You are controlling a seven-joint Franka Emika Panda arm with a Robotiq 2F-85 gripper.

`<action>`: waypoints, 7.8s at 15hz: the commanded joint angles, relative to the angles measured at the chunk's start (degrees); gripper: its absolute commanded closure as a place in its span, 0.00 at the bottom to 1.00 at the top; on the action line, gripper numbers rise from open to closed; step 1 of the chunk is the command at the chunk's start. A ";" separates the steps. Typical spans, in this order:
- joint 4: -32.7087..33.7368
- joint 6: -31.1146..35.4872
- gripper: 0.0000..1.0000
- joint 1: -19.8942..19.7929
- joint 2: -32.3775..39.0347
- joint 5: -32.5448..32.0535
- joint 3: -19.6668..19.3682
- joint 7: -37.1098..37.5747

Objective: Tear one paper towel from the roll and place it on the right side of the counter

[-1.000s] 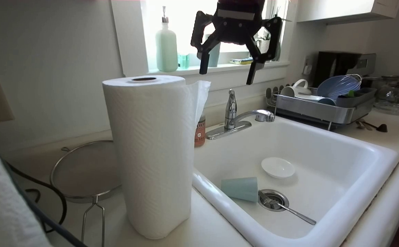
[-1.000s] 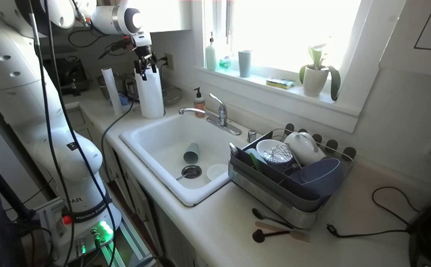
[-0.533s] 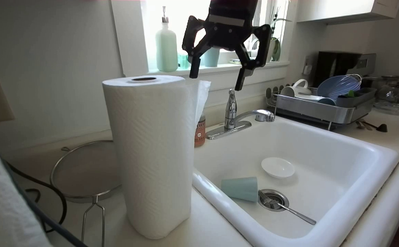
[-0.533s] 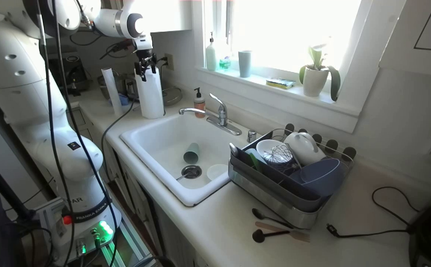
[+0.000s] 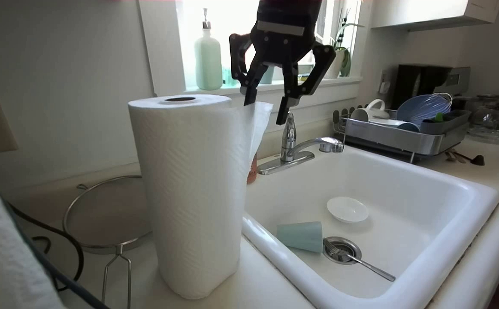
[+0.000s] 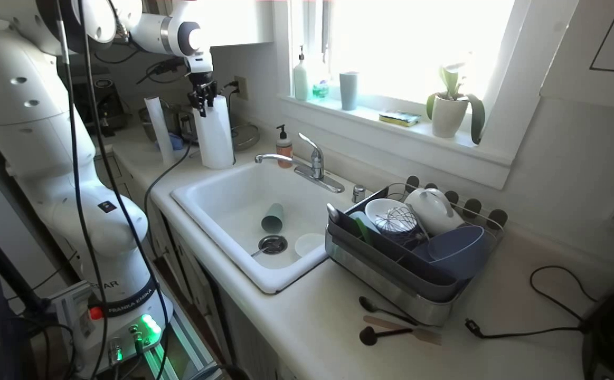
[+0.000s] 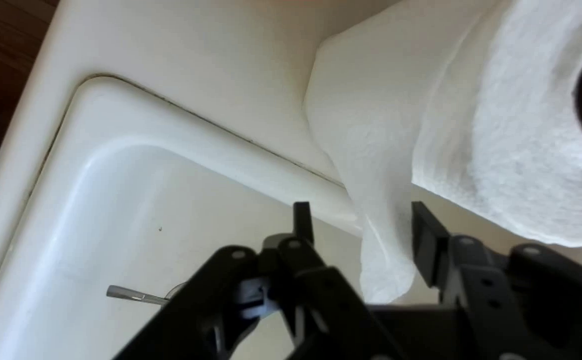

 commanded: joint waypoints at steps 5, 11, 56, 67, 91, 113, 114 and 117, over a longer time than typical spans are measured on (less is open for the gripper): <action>-2.23 4.66 0.99 1.66 -0.77 4.56 -0.97 -3.43; -6.97 8.46 1.00 1.34 -0.71 7.60 -1.48 -7.12; -25.28 16.54 1.00 0.99 2.98 1.55 -3.50 -8.62; -30.36 29.56 1.00 1.59 4.55 -0.31 -2.63 -11.00; -29.98 47.28 1.00 -3.21 3.55 -29.78 -4.22 -8.70; -31.45 47.13 1.00 -3.83 12.31 -64.22 -10.50 3.99; -31.74 46.86 1.00 -3.95 12.18 -65.19 -11.00 3.78; -32.28 46.27 1.00 -4.25 11.87 -67.77 -12.58 3.56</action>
